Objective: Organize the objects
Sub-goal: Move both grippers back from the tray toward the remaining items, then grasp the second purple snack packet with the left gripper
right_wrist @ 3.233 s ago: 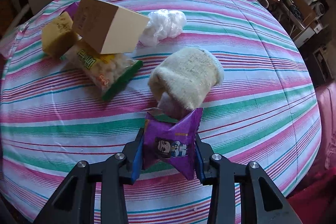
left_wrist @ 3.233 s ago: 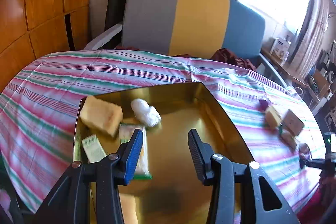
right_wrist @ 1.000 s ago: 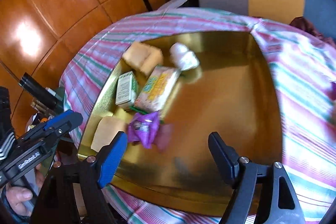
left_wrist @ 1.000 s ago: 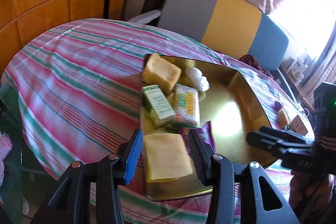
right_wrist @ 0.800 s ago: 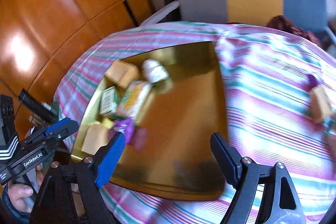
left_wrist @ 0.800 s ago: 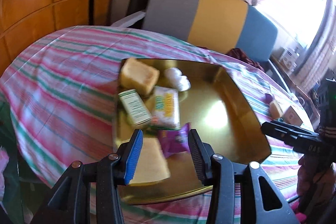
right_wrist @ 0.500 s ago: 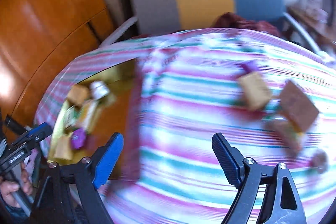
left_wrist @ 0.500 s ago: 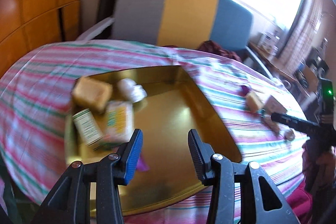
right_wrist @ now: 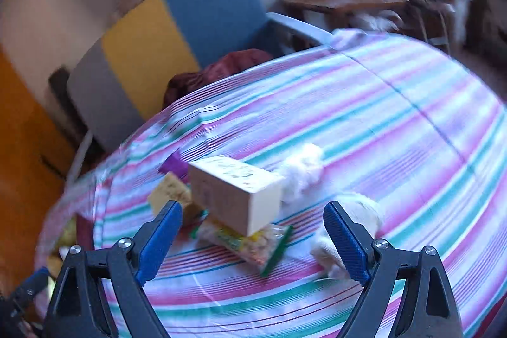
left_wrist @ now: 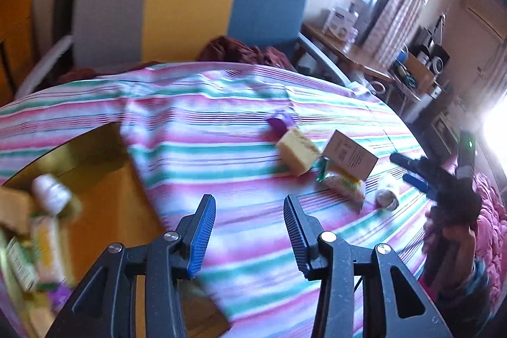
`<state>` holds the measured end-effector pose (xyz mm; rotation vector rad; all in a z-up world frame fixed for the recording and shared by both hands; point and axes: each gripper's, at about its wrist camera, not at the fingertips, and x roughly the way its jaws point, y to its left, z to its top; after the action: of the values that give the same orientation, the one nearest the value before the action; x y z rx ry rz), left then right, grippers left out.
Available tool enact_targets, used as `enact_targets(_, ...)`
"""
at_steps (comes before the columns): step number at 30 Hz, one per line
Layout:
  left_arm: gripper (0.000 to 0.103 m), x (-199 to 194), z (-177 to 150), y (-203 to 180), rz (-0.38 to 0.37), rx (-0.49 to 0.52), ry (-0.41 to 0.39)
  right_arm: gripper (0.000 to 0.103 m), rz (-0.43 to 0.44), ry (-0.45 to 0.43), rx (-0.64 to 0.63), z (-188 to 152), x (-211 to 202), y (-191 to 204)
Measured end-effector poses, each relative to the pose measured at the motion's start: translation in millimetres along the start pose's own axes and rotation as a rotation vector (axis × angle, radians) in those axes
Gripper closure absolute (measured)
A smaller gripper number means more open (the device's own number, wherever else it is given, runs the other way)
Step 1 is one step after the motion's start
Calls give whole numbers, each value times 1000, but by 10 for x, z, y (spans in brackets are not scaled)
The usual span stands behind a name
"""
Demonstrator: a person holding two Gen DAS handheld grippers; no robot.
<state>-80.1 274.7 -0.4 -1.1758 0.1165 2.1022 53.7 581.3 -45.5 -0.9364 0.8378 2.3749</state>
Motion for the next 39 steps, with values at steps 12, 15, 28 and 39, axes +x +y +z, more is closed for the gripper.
enact_targets(12,59,1461,826,-216,-129,-203,222,11,73,15,36,0,-22,-11)
enact_targets(15,58,1776,947,-249,-119,-236,263,10,100,27,46,-5,-12,-4)
enact_targets(28,52,2607,1296,-483,14,-200,349,8,171,52,88,-11,-23,-48)
enact_targets(39,67,2171,760,-447,4,-24,301,8,137,41,114,15,-20,-160)
